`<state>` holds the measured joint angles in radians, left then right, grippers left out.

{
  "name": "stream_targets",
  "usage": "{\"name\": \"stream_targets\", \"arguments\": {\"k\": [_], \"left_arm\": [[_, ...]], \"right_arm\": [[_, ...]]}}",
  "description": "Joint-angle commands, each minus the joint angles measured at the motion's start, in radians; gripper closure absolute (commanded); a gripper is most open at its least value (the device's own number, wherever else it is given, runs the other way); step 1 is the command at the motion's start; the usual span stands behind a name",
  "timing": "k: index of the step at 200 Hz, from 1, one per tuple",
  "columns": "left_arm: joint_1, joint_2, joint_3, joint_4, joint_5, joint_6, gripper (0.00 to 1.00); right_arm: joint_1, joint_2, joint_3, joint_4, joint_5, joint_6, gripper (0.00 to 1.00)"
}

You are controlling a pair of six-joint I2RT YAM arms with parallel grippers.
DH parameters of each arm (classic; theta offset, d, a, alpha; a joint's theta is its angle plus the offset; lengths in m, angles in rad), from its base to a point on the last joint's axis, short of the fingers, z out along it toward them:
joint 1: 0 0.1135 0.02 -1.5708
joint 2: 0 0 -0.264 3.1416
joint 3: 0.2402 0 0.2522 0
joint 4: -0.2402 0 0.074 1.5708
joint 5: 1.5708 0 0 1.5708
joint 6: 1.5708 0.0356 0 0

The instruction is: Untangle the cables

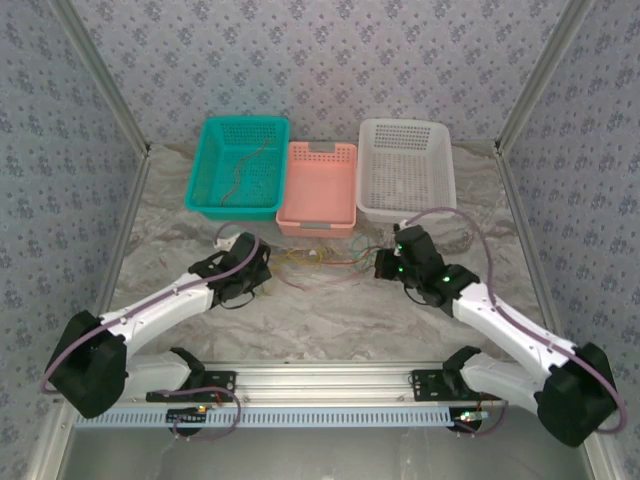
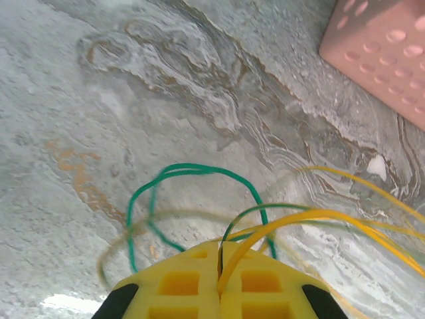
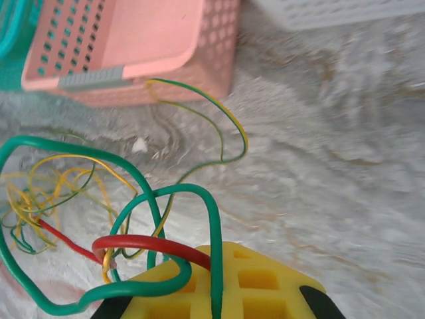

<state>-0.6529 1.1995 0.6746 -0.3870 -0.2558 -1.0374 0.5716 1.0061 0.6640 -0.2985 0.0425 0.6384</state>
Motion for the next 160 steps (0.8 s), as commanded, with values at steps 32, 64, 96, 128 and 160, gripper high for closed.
{"name": "stream_targets", "arguments": {"k": [32, 64, 96, 128, 160], "left_arm": [[0.003, 0.027, -0.01, 0.079, 0.085, 0.003, 1.0], [-0.04, 0.03, 0.047, 0.067, 0.081, 0.005, 1.0], [-0.055, -0.015, 0.082, 0.015, 0.08, 0.017, 0.66], [-0.096, -0.075, 0.099, 0.012, 0.107, 0.019, 0.46], [-0.15, -0.042, 0.141, 0.092, 0.19, 0.047, 0.45]], "right_arm": [[0.009, 0.021, -0.005, -0.03, -0.077, 0.0, 1.0], [0.08, 0.13, -0.021, 0.073, -0.118, 0.015, 1.0], [0.08, 0.185, -0.029, 0.115, -0.131, 0.008, 1.0], [0.081, 0.205, -0.024, 0.131, -0.16, -0.001, 1.0], [0.088, 0.215, -0.021, 0.144, -0.19, -0.061, 1.0]]}}
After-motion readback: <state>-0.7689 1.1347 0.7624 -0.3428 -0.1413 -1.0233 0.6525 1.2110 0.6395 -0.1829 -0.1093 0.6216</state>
